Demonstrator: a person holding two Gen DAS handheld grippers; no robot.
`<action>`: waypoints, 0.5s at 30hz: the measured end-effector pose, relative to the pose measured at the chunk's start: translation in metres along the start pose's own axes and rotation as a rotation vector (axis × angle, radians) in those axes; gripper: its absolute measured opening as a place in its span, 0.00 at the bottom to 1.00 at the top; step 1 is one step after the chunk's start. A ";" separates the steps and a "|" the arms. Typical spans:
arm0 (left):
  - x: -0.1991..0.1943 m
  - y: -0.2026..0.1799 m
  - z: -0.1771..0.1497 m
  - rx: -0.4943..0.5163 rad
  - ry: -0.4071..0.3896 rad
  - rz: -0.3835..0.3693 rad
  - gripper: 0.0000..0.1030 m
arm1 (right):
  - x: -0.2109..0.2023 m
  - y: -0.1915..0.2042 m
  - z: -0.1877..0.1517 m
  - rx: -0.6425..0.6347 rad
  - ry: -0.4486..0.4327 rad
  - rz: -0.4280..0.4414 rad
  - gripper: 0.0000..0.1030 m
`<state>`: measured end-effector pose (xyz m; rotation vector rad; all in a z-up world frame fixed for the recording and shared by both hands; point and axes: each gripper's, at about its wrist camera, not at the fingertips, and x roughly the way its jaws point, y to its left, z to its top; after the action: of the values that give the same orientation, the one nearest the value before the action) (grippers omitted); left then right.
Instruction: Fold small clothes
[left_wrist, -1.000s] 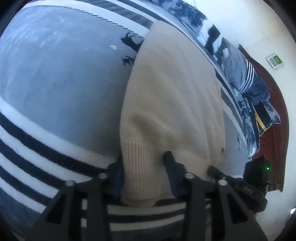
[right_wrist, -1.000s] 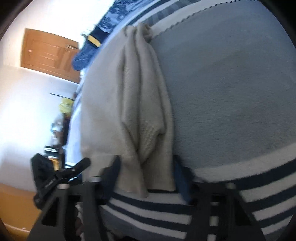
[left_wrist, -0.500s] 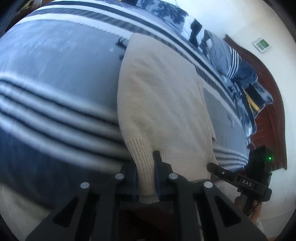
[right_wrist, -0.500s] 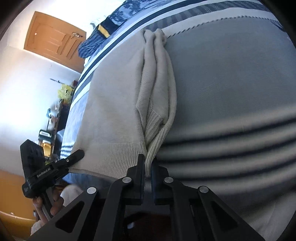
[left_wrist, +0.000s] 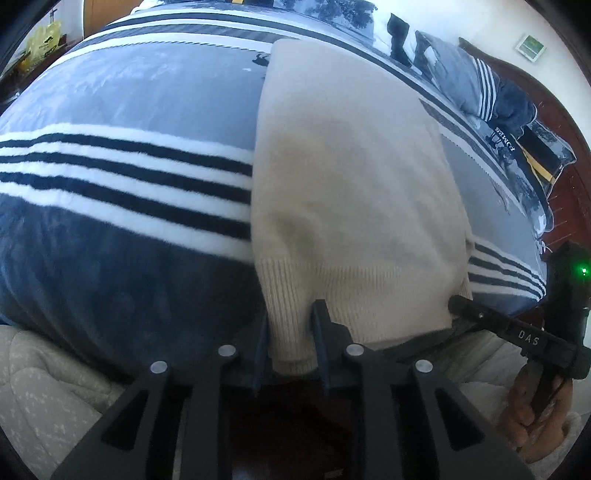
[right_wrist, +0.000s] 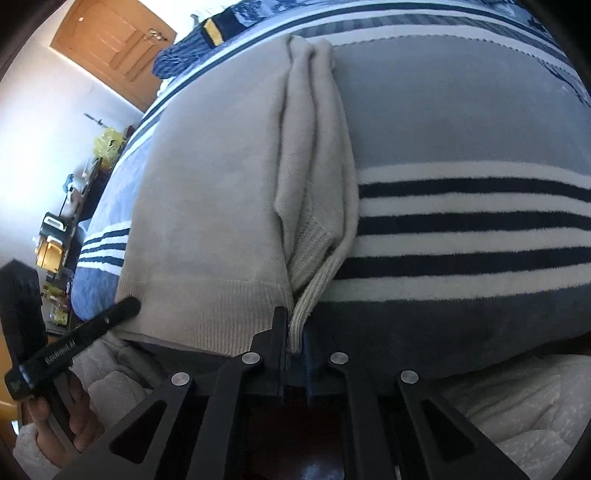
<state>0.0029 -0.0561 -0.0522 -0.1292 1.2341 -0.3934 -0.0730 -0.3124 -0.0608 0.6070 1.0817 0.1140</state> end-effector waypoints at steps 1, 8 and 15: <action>-0.002 0.000 -0.002 0.002 -0.002 0.000 0.21 | 0.000 -0.002 -0.002 -0.001 0.001 -0.007 0.08; -0.013 -0.003 -0.006 -0.014 -0.015 0.044 0.31 | -0.016 -0.008 -0.011 0.048 -0.019 -0.052 0.33; -0.049 -0.015 -0.030 -0.029 -0.094 0.069 0.59 | -0.043 0.000 -0.026 0.103 -0.108 -0.035 0.59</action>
<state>-0.0422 -0.0491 -0.0136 -0.1278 1.1485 -0.3063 -0.1163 -0.3177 -0.0350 0.6788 0.9978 -0.0051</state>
